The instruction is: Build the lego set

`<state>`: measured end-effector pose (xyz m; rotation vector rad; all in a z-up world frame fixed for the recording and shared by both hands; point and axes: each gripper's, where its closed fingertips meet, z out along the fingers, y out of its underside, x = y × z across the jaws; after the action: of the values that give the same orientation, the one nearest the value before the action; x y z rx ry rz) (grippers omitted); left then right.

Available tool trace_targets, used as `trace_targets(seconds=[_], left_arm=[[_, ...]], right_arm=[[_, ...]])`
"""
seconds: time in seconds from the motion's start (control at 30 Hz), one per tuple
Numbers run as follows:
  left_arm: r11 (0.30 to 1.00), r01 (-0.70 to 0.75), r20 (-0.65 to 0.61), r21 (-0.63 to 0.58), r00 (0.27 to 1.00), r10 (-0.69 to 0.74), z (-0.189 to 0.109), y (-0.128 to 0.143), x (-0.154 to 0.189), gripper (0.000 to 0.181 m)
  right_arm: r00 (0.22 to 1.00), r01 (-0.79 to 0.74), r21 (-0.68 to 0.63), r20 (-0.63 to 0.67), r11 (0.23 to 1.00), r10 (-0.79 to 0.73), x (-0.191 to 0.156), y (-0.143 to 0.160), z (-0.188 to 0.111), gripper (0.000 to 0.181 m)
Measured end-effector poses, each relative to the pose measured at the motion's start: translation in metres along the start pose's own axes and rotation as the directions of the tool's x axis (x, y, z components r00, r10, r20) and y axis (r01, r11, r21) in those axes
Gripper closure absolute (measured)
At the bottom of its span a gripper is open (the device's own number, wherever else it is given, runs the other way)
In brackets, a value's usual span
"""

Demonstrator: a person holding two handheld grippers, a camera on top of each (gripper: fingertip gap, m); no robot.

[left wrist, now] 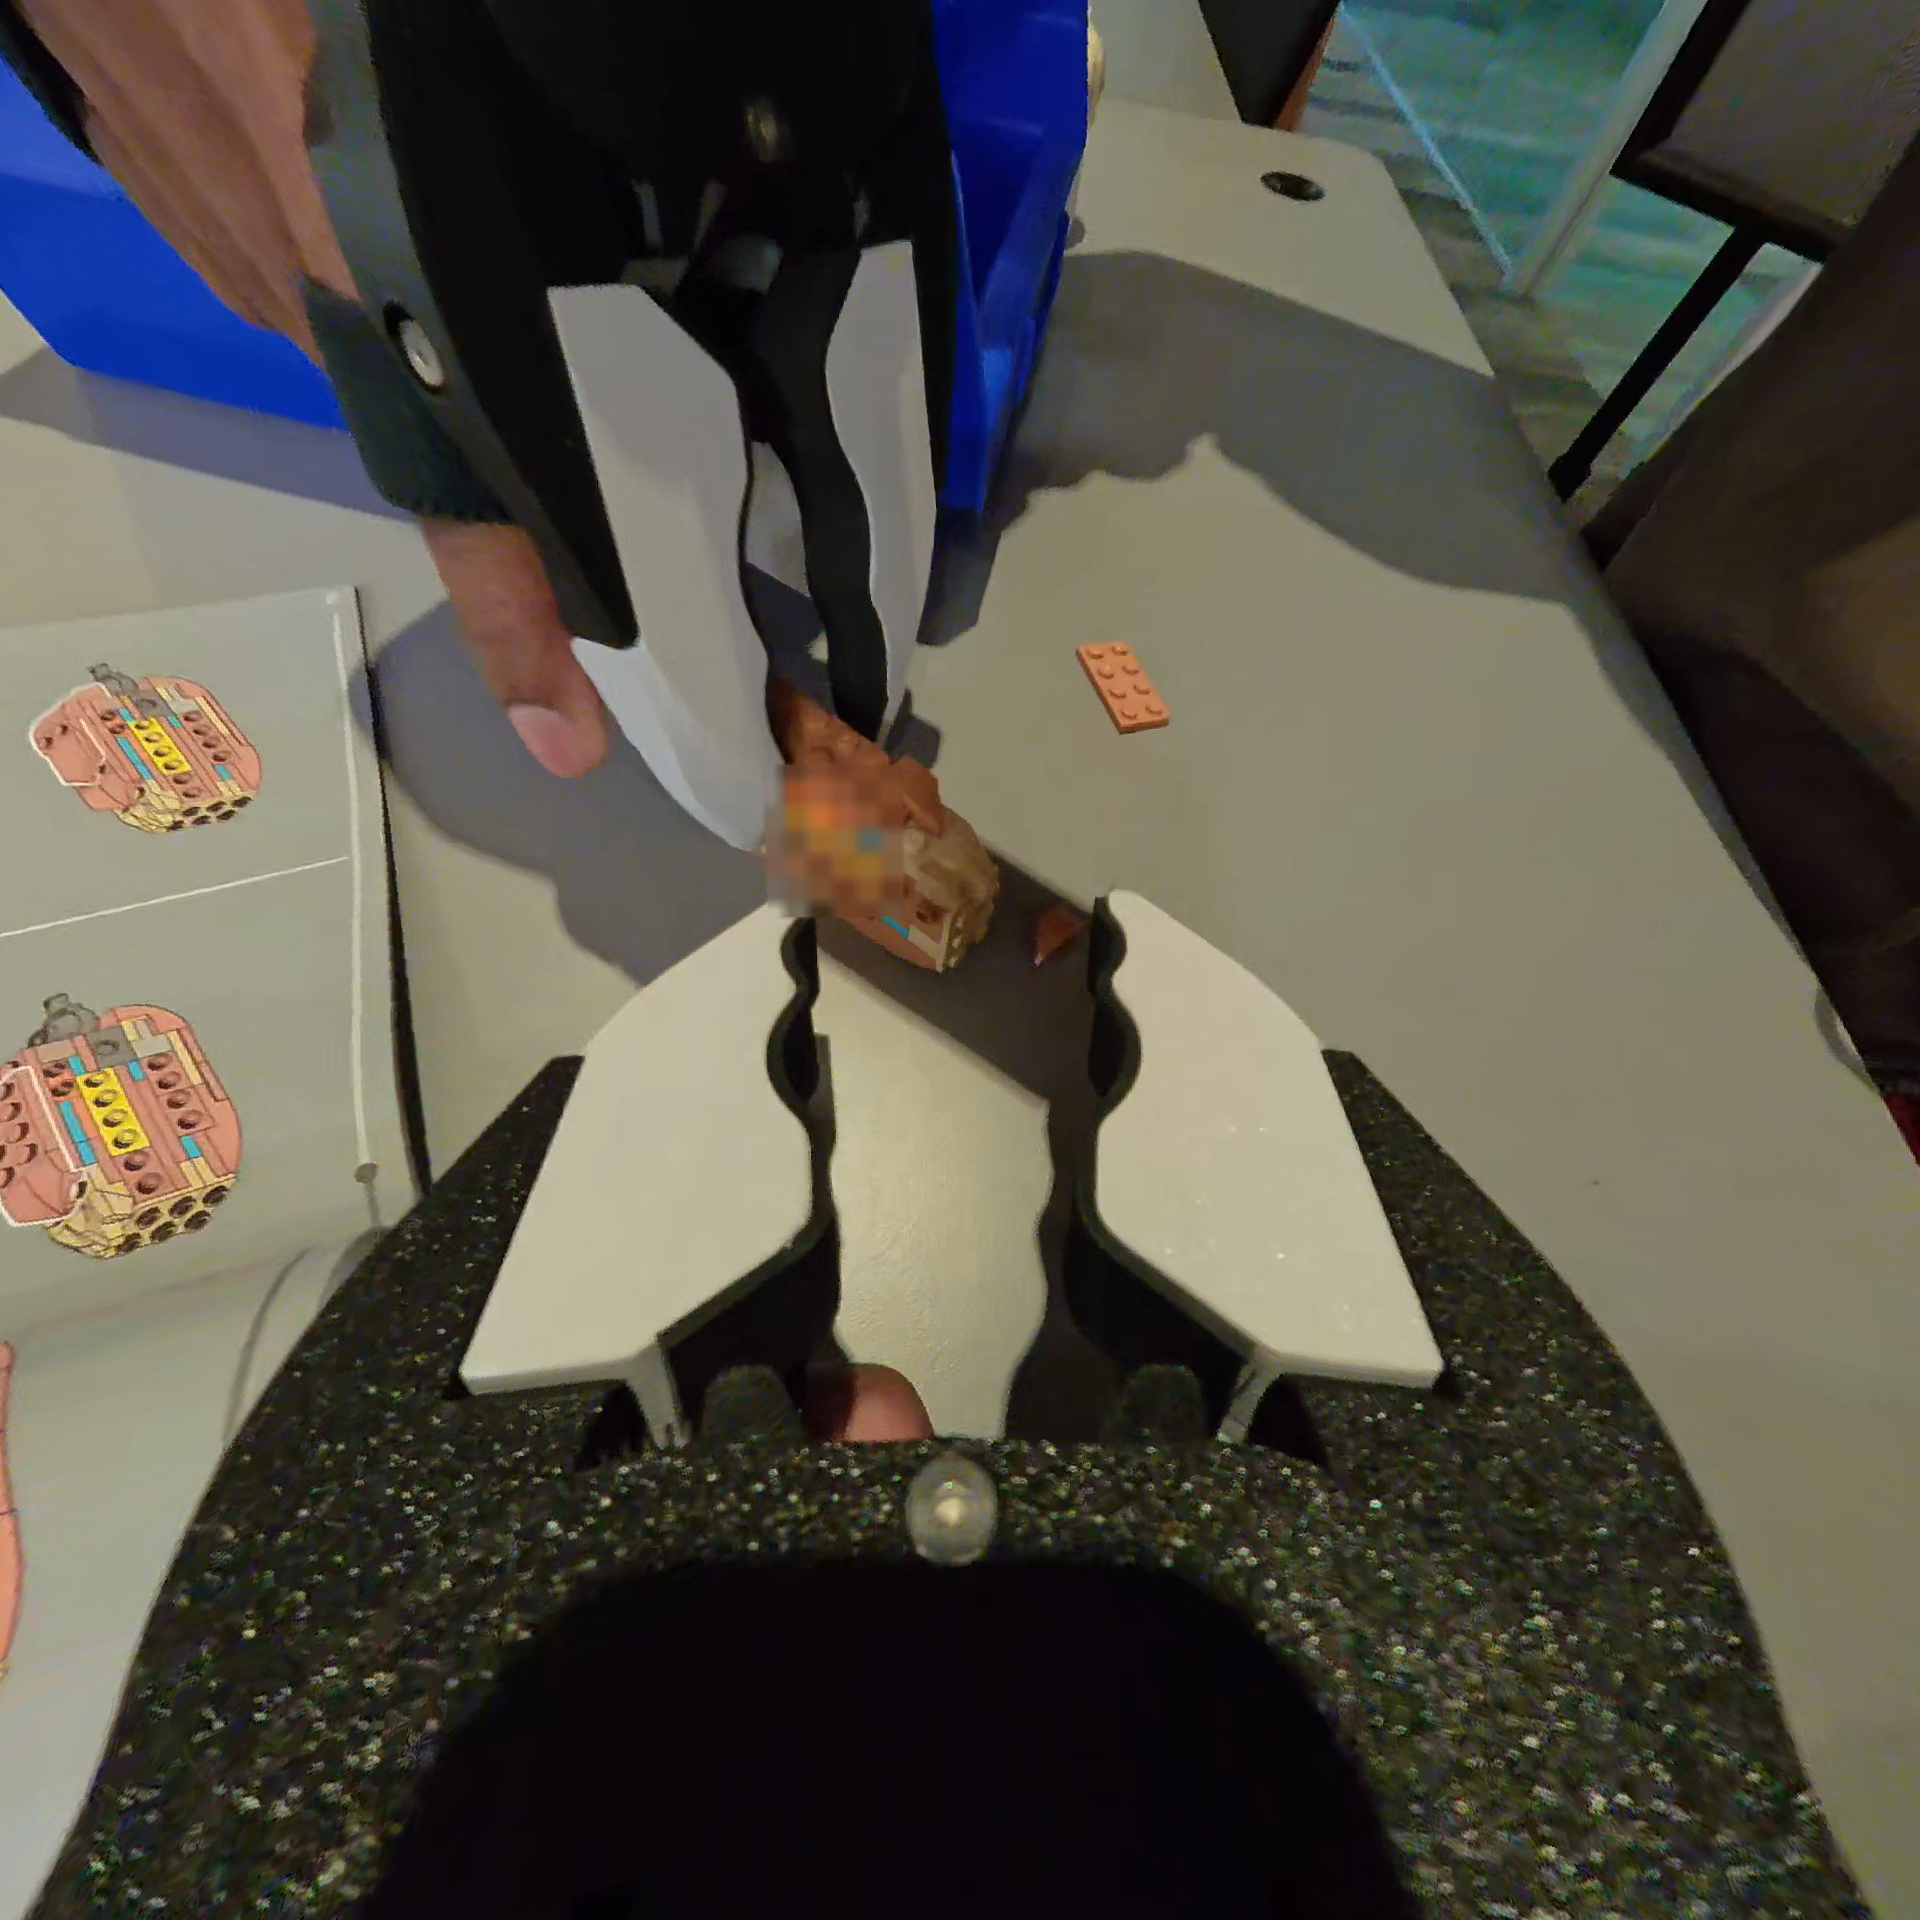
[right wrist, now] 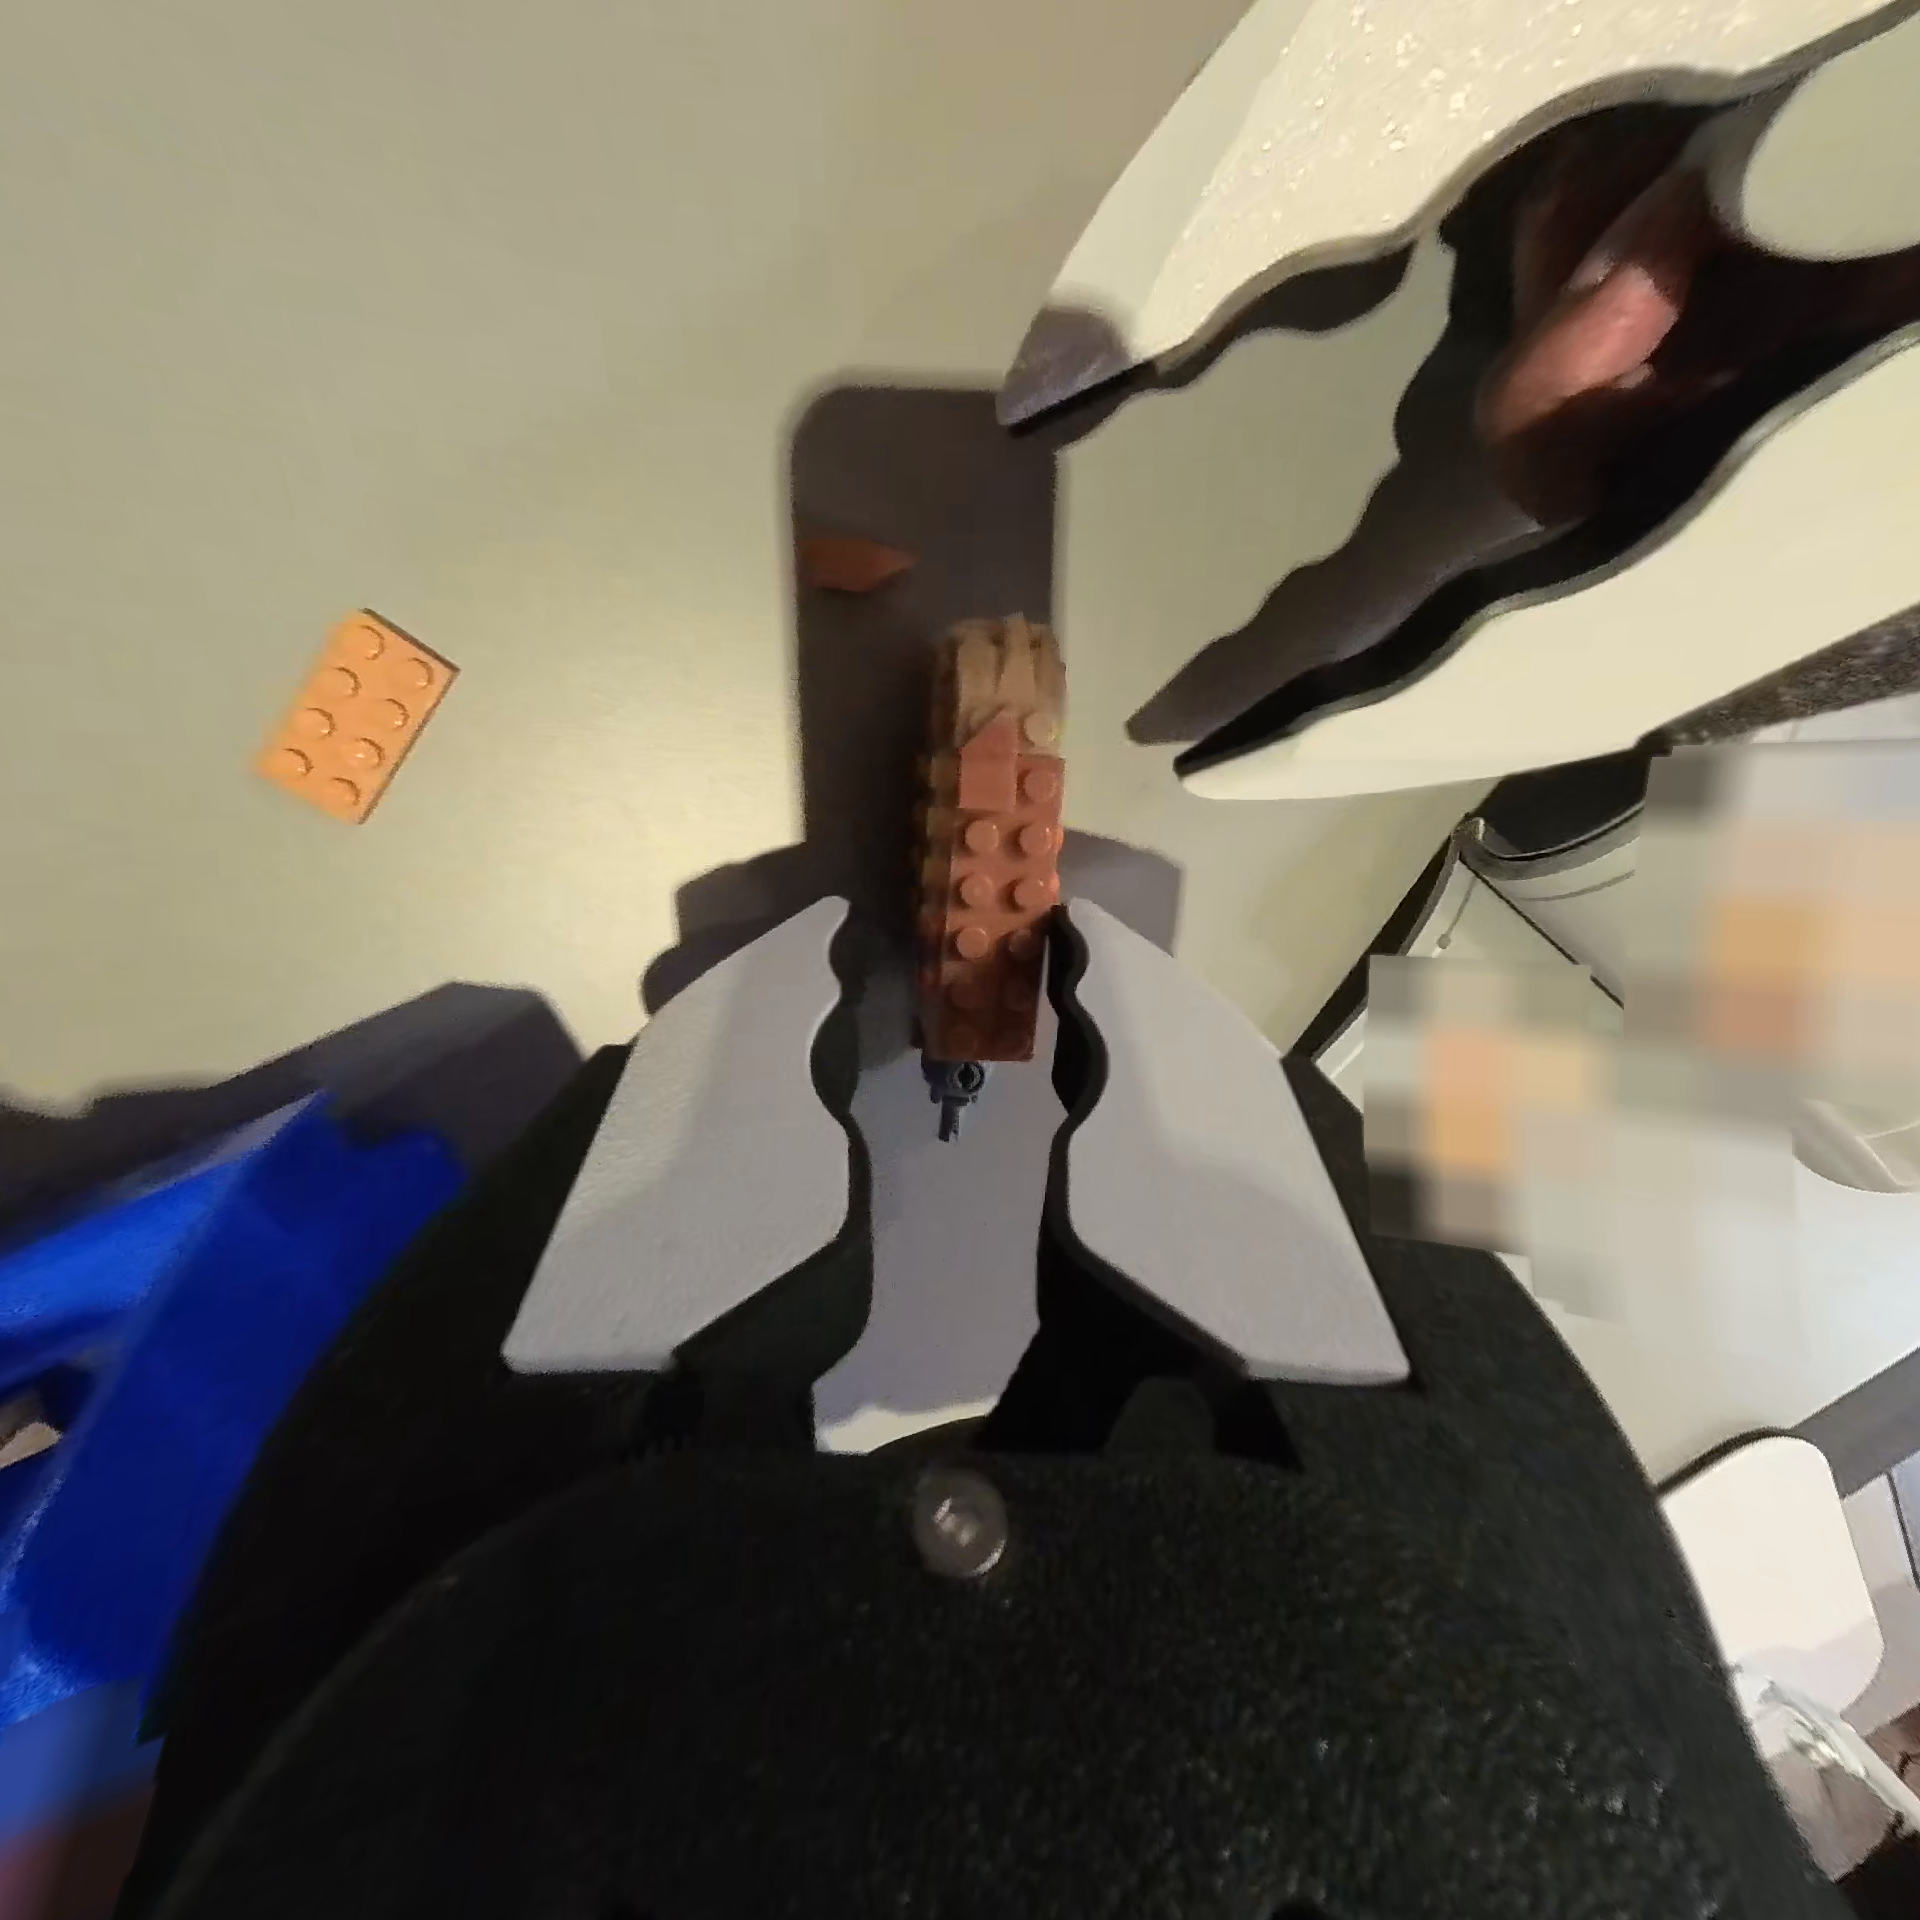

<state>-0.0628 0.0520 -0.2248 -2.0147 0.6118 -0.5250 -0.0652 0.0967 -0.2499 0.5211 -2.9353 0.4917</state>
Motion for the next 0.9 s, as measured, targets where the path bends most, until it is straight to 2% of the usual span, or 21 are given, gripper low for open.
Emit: trace_targets(seconds=[0.17, 0.27, 0.33, 0.43, 0.57, 0.67, 0.77, 0.9], left_arm=[[0.999, 0.000, -0.006, -0.037, 1.000, 0.000, 0.005, 0.004, 0.003, 0.131], [0.997, -0.003, -0.006, -0.078, 1.000, 0.002, 0.008, 0.009, 0.005, 0.133], [0.995, -0.009, -0.018, -0.103, 1.000, 0.007, 0.011, 0.012, 0.008, 0.135], [0.992, -0.025, -0.044, -0.121, 0.999, 0.020, 0.016, 0.012, 0.016, 0.137], [0.991, -0.042, -0.066, -0.129, 0.997, 0.034, 0.023, 0.011, 0.023, 0.138], [0.990, -0.051, -0.074, -0.130, 0.996, 0.042, 0.027, 0.009, 0.027, 0.138], [0.990, -0.063, -0.082, -0.125, 0.995, 0.053, 0.033, 0.005, 0.032, 0.138], [0.986, -0.090, -0.074, -0.143, 0.994, 0.080, 0.039, 0.005, 0.035, 0.137]], right_arm=[[0.997, -0.034, -0.045, -0.072, 0.998, 0.030, 0.006, 0.005, -0.020, 0.140], [0.972, -0.119, -0.072, -0.214, 0.990, 0.101, 0.017, 0.006, -0.049, 0.139], [0.923, -0.221, -0.075, -0.337, 0.972, 0.184, 0.020, 0.006, -0.069, 0.139], [0.804, -0.394, -0.049, -0.503, 0.918, 0.319, 0.009, 0.005, -0.089, 0.136], [0.595, -0.531, 0.149, -0.636, 0.834, 0.492, -0.018, -0.021, -0.096, 0.144], [0.441, -0.569, 0.362, -0.623, 0.738, 0.646, -0.039, -0.047, -0.093, 0.150], [0.303, -0.578, 0.488, -0.615, 0.653, 0.728, -0.053, -0.058, -0.087, 0.152], [0.198, -0.571, 0.598, -0.565, 0.563, 0.801, -0.063, -0.067, -0.070, 0.150]])
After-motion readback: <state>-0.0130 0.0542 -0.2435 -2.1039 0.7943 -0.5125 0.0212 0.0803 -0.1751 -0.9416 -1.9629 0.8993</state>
